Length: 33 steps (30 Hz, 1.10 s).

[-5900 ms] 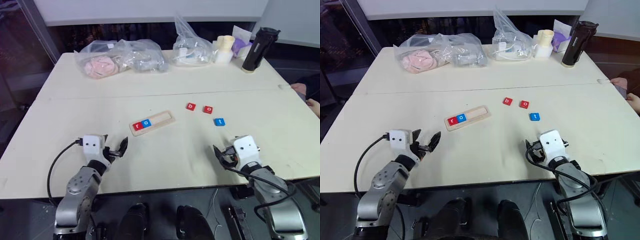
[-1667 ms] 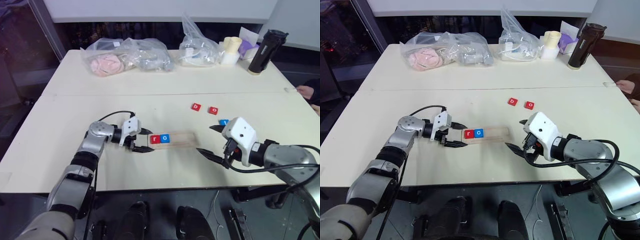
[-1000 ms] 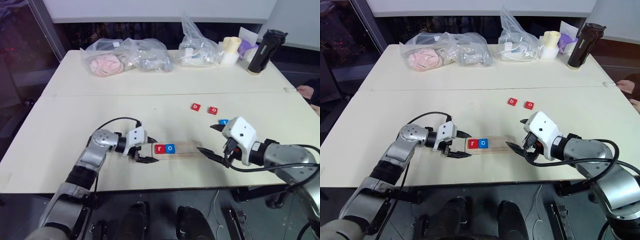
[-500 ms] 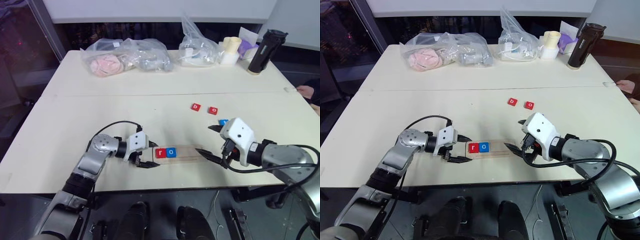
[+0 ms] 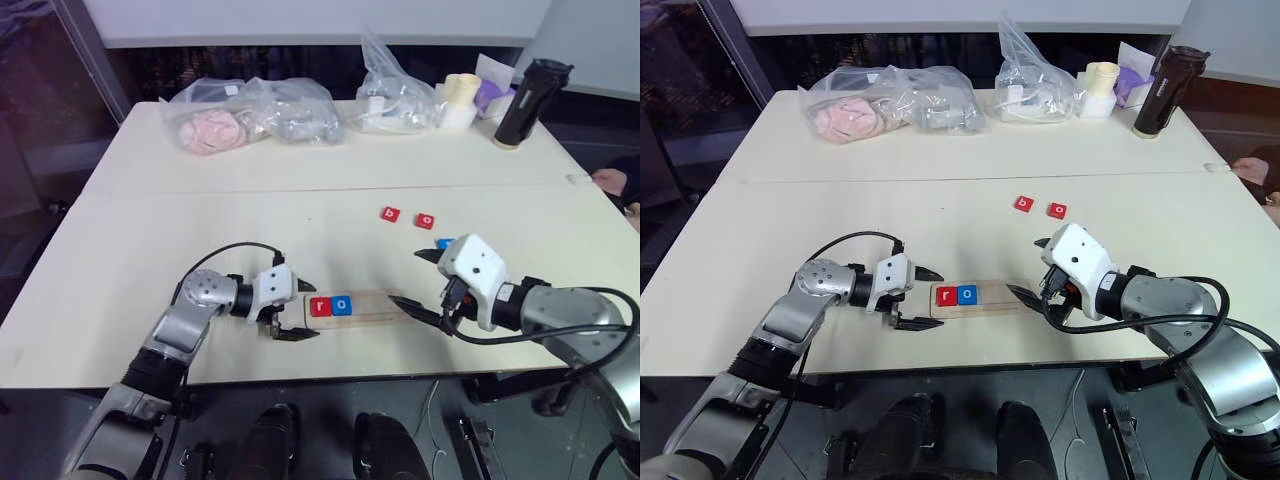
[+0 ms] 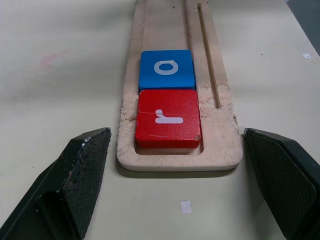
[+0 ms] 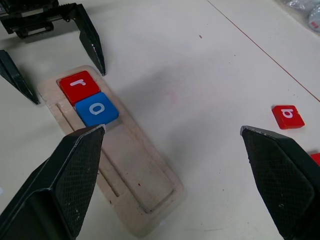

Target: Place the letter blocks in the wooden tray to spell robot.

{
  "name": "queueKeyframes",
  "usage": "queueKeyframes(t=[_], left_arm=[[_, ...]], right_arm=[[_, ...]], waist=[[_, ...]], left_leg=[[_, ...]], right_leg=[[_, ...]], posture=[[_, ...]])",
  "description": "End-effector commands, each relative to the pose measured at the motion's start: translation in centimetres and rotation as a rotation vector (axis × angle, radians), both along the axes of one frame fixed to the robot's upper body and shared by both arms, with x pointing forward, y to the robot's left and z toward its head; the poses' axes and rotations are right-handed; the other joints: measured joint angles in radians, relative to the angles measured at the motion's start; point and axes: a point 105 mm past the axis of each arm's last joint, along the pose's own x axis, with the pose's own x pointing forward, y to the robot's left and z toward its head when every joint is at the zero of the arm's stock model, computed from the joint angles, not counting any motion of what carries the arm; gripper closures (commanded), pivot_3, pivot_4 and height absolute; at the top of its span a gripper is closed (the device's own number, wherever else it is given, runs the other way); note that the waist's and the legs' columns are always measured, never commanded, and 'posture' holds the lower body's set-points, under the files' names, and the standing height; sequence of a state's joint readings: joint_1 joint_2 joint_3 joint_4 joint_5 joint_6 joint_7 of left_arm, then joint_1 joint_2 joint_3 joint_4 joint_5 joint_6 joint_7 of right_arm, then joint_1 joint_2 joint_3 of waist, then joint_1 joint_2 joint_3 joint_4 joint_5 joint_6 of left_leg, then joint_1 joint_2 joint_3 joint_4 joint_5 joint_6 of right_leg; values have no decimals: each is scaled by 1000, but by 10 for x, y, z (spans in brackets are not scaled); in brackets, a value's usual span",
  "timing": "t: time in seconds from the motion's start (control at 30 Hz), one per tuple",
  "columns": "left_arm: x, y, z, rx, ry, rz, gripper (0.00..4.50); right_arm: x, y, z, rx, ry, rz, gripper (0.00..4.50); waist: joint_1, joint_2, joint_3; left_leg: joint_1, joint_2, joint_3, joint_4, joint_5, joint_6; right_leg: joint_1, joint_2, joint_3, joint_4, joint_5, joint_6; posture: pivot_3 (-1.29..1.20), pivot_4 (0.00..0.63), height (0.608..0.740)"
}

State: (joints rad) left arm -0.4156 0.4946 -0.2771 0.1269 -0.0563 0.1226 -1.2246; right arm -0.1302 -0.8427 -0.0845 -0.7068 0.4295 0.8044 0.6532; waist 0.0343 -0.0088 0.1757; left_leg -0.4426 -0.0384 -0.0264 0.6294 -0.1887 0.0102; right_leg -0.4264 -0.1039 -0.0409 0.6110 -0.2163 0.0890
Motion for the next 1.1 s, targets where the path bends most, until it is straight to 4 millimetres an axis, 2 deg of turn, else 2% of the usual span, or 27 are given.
queueKeyframes(t=[0.03,0.17,0.3,0.43,0.63,0.7,0.77,0.87,1.1], left_arm=[[-12,33,-23,108,82,53,19],[-19,57,-21,126,92,102,19],[-24,67,-11,69,90,144,19],[-22,69,10,-31,76,196,19],[-22,71,45,-124,66,231,19],[-19,73,63,-163,45,257,19],[-18,73,73,-181,24,276,19],[-20,71,73,-171,8,285,19],[-26,65,70,-187,16,303,19]], right_arm=[[5,4,10,18,-53,8,0],[16,5,12,50,-70,-17,0],[46,0,11,57,-117,-126,0],[80,-7,12,74,-146,-289,0],[113,4,17,164,-126,-403,0],[139,13,14,239,-74,-519,0],[158,24,9,303,-14,-610,0],[178,37,1,343,32,-682,0],[199,46,-15,363,91,-793,0]], waist=[[-11,0,0],[-35,1,0],[-53,2,-1],[-49,3,0],[-43,3,2],[-49,3,2],[-53,3,3],[-48,4,3],[-53,6,4]], left_leg=[[0,1,0,-1,0,-1],[2,2,0,-3,-1,-1],[2,2,0,-3,-1,-1],[1,3,1,-3,-1,-1],[-3,2,2,-3,1,1],[-2,2,2,-2,1,1],[-2,2,3,-2,1,1],[-1,2,3,-3,1,1],[-1,1,5,-4,2,1]], right_leg=[[0,0,0,0,0,0],[-1,1,0,0,0,0],[-2,1,0,1,0,-1],[-4,0,-1,1,1,-3],[-7,0,-1,1,1,-3],[-7,0,-1,2,2,-3],[-7,1,-1,3,3,-4],[-7,3,-1,4,3,-5],[-7,5,0,4,3,-5]], posture=[[0,150,725],[0,150,725],[0,150,725],[0,150,725],[0,150,725],[0,150,725],[0,150,725],[0,150,725],[0,150,725]])
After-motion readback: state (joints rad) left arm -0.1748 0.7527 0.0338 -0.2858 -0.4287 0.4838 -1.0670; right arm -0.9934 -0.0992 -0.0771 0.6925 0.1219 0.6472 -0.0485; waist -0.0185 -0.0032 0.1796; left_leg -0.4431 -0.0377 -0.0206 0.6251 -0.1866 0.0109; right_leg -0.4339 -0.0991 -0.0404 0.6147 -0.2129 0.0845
